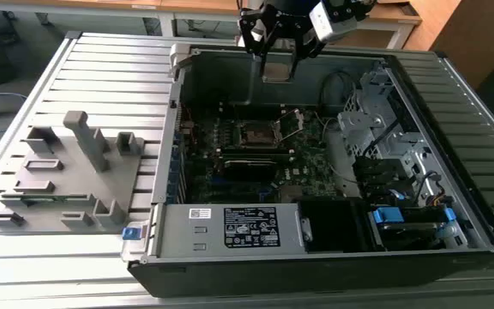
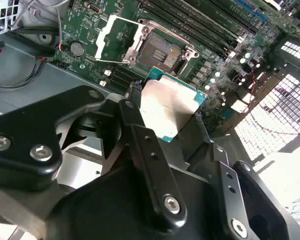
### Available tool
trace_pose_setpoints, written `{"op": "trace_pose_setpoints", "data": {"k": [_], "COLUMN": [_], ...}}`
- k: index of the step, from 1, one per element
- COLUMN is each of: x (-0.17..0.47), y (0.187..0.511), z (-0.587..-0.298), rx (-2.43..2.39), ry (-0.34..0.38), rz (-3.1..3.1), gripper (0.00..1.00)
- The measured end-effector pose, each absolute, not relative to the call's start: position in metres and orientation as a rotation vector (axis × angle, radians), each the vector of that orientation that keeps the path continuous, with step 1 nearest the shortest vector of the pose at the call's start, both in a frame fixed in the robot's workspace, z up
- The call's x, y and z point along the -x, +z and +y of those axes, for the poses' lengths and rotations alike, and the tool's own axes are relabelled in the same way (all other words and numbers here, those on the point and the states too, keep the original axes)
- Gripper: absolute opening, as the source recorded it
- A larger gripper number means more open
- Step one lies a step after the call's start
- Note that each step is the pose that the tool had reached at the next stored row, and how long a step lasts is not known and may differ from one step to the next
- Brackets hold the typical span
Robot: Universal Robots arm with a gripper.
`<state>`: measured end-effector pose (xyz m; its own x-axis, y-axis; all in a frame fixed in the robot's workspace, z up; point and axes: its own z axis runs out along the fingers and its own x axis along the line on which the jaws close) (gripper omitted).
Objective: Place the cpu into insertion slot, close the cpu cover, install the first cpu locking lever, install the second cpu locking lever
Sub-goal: 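Place the cpu into insertion slot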
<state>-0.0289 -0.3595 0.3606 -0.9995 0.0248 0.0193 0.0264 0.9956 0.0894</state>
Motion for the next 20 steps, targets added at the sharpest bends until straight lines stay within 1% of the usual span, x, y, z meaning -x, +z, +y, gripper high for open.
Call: {"op": "trace_pose_setpoints", "data": {"k": [20], "x": [0.0289], "y": [0.3548], "z": [-0.3595], "rx": [0.04], "ry": [-0.14], "rz": [-3.12], "gripper": [0.54]}}
